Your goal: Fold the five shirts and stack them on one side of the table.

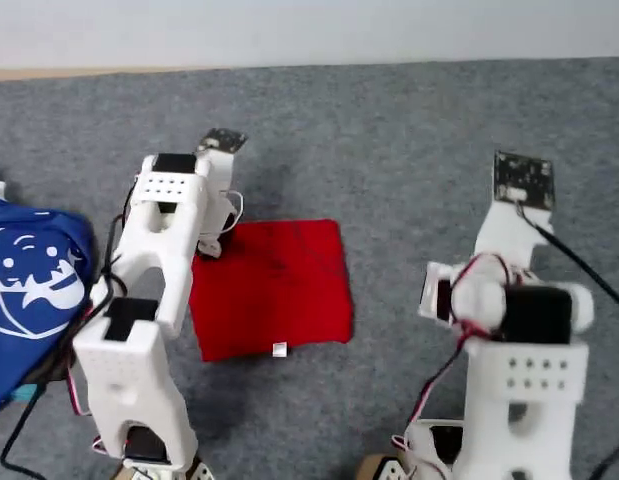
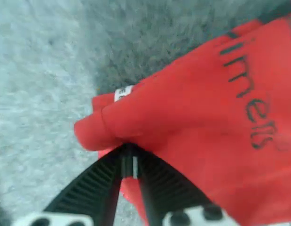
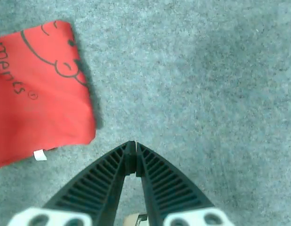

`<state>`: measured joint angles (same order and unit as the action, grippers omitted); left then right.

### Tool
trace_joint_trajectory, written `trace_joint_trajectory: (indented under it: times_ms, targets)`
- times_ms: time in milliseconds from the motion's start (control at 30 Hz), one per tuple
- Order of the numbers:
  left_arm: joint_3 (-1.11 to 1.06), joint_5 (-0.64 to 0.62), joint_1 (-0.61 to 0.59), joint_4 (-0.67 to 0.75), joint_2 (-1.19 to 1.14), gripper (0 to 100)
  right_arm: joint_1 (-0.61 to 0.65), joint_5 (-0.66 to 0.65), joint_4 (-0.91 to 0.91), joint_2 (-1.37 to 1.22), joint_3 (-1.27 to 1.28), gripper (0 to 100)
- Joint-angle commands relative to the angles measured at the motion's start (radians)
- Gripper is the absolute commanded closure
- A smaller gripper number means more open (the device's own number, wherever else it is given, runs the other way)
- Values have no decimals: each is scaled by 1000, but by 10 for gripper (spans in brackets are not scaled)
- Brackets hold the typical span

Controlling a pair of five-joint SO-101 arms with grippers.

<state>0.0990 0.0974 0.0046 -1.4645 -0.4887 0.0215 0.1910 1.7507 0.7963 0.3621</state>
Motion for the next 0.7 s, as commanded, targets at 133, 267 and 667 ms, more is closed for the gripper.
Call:
trace_joint_trajectory:
  times_ms: [133,267,667]
  targets:
    - [44,3,-64,-40,-77,994,-13,-89,31,120,14,990]
    - [56,3,-51,-78,-32,995,-13,-94,31,125,14,990]
    - [85,3,34,-132,247,995,-13,-94,31,119,15,990]
